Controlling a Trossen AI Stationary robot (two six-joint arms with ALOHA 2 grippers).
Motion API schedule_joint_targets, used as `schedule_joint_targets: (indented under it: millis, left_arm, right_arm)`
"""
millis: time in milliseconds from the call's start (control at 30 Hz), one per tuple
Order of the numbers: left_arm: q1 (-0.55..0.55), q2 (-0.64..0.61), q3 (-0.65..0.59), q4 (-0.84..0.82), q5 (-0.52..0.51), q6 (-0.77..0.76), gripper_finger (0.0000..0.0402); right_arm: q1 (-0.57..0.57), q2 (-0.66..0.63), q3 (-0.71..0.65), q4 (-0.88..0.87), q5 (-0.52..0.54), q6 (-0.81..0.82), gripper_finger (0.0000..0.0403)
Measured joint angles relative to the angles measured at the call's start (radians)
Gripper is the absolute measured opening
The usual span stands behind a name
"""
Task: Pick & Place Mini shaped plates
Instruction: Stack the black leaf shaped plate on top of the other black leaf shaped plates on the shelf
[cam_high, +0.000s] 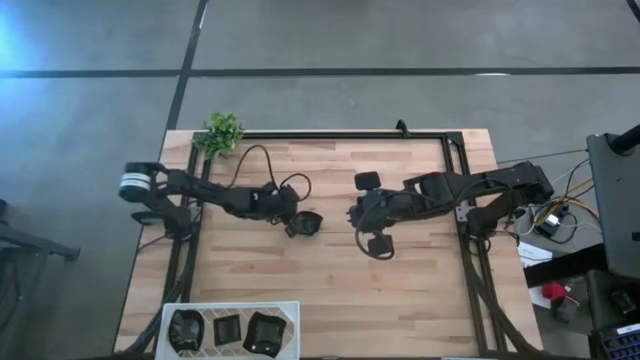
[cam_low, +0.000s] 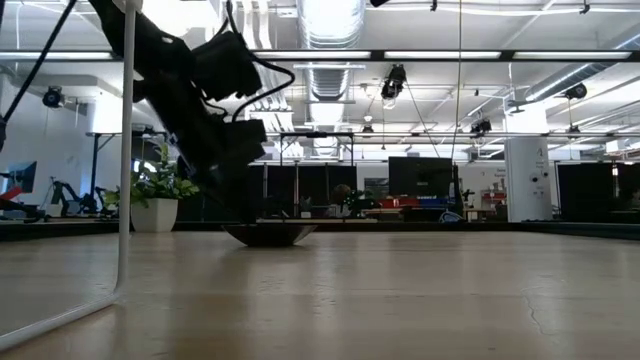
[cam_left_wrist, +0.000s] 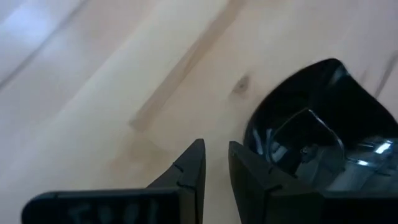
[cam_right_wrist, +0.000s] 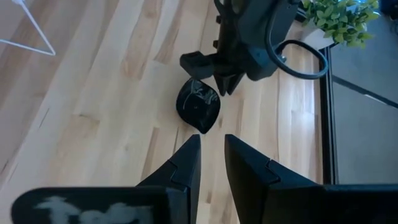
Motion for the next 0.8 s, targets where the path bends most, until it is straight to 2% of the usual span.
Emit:
schedule_joint_targets:
  millis: [133,800]
  left_arm:
    - [-0.001,0.007,0.002,0.015,0.037,0.021,0.0064]
    - [-0.001,0.002,0.005,0.030,0.075,0.018,0.0064]
  right_arm:
    - [0.000,-0.001,0.000,-0.002,0.000,0.003,0.0068]
    - [0.000,0.000,0.000,-0.001,0.002,0.003,0.0068]
